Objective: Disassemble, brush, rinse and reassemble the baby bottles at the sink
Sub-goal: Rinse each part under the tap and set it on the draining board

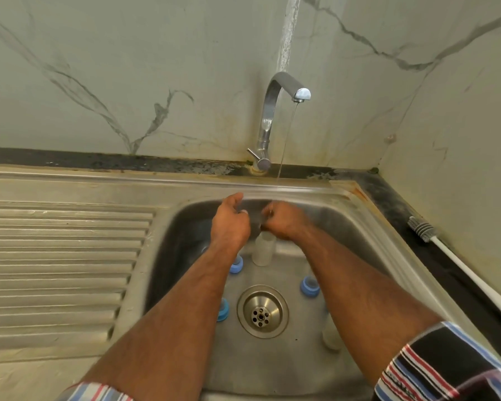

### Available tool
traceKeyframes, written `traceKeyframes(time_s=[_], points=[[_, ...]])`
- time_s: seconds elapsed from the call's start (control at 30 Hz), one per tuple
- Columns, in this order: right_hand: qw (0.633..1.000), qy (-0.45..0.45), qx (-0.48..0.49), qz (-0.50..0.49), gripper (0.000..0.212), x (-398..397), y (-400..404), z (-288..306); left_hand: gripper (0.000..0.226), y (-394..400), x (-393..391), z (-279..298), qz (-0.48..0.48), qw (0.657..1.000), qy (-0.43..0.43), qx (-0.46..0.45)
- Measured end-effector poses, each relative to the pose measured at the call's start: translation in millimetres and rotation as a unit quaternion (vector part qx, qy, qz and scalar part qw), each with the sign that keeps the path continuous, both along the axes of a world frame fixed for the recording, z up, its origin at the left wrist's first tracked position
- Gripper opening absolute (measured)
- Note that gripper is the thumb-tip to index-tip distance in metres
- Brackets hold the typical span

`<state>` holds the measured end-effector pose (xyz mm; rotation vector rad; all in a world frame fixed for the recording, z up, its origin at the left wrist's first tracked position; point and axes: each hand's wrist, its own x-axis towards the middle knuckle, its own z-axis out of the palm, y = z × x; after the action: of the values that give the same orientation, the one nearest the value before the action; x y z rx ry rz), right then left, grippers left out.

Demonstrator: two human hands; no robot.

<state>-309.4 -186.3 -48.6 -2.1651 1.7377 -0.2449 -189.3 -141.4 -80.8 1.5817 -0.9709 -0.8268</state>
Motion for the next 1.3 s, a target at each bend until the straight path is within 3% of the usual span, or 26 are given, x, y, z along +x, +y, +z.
traceKeyframes(time_s=[0.1, 0.23, 0.3, 0.43, 0.5, 0.6, 0.7, 0.87, 1.03, 1.13, 1.3], points=[[0.988, 0.113, 0.072, 0.073, 0.049, 2.0, 7.1, -15.5, 0.049, -0.7, -1.6, -2.5, -0.009, 1.000, 0.007, 0.022], [0.986, 0.131, 0.086, 0.057, 0.071, 8.1, 2.4, -39.7, 0.049, -1.0, -2.8, -5.3, -0.019, 0.999, 0.007, 0.048], [0.994, 0.081, 0.061, 0.036, 0.067, 7.7, 0.0, -40.3, 0.045, 1.3, -4.5, -4.8, -0.020, 0.999, 0.009, 0.048], [0.994, -0.101, 0.021, -0.023, 0.055, -5.6, -1.5, -6.1, 0.020, 5.0, -7.1, 6.8, -0.032, 0.998, 0.022, 0.043], [0.987, -0.157, 0.008, -0.038, 0.052, -14.0, 1.5, 10.1, 0.031, 10.7, -10.4, 11.1, -0.070, 0.993, 0.087, 0.049], [0.950, -0.305, -0.001, -0.068, 0.059, -27.2, 11.4, 20.6, 0.031, 21.0, -13.9, 15.6, -0.118, 0.964, 0.228, 0.067], [0.912, -0.400, -0.030, -0.083, 0.055, -34.5, 24.9, 19.2, 0.023, 26.3, -17.8, 21.0, -0.140, 0.950, 0.277, 0.037], [0.914, -0.400, -0.042, -0.058, 0.075, -28.9, 39.4, 13.2, 0.031, 32.1, -22.2, 33.1, -0.133, 0.945, 0.298, 0.029], [0.905, -0.410, -0.093, -0.062, 0.067, -21.3, 36.6, 29.9, 0.022, 38.6, -17.1, 39.0, -0.053, 0.952, 0.299, 0.020], [0.924, -0.378, -0.042, -0.031, 0.068, -18.7, 44.6, 23.5, 0.021, 45.9, -16.3, 33.6, -0.020, 0.946, 0.323, -0.005], [0.910, -0.401, -0.093, -0.053, 0.068, -20.4, 35.4, 30.9, 0.030, 38.3, -12.5, 29.8, -0.027, 0.946, 0.325, 0.000]])
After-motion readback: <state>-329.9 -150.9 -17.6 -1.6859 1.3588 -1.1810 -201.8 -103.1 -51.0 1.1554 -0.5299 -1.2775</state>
